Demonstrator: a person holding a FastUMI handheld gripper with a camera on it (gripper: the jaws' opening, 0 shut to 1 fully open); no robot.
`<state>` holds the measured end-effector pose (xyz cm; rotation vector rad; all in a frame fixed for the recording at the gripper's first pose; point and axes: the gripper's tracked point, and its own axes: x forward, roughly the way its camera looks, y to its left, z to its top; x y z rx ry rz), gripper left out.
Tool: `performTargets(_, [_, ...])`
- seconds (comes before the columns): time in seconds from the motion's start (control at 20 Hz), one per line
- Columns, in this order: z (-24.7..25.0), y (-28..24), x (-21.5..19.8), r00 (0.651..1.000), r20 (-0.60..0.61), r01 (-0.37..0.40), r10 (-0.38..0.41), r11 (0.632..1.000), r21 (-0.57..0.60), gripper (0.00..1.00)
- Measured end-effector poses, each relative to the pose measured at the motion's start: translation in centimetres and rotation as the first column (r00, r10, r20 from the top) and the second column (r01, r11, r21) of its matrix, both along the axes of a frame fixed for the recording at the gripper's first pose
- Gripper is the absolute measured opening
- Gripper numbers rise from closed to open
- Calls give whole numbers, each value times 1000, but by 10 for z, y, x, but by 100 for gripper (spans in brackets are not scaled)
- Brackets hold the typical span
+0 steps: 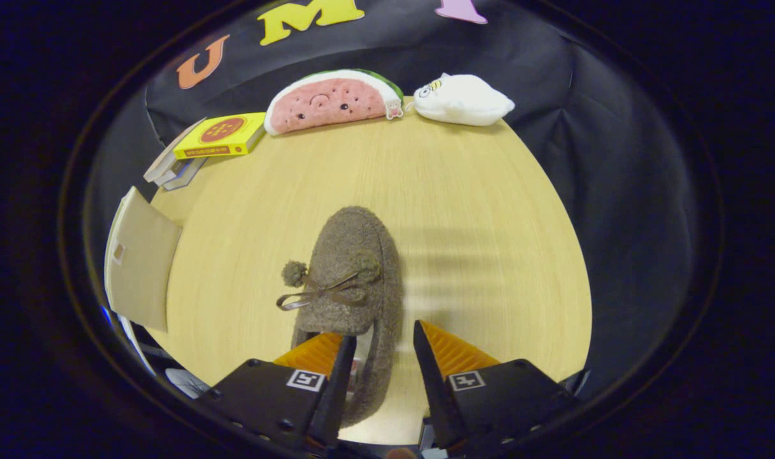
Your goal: Open the storage box then place both shoes into the box .Put the left shoe in first, then the right shoe, with the right side of both shoes facing outward in a uniform manner.
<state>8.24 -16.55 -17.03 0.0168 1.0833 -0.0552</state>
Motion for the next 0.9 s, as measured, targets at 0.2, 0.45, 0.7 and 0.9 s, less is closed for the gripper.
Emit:
performTargets(0.2, [-8, 0, 3, 999, -26, 21, -21, 999, 28, 20])
performTargets(0.45, [-7, -3, 7, 995, -10, 95, -95, 990, 105, 0])
performTargets(0.7, [15, 13, 3, 989, 16, 142, -148, 969, 204, 0])
performTargets(0.9, [48, 58, 4, 988, 61, 127, -145, 964, 232, 0])
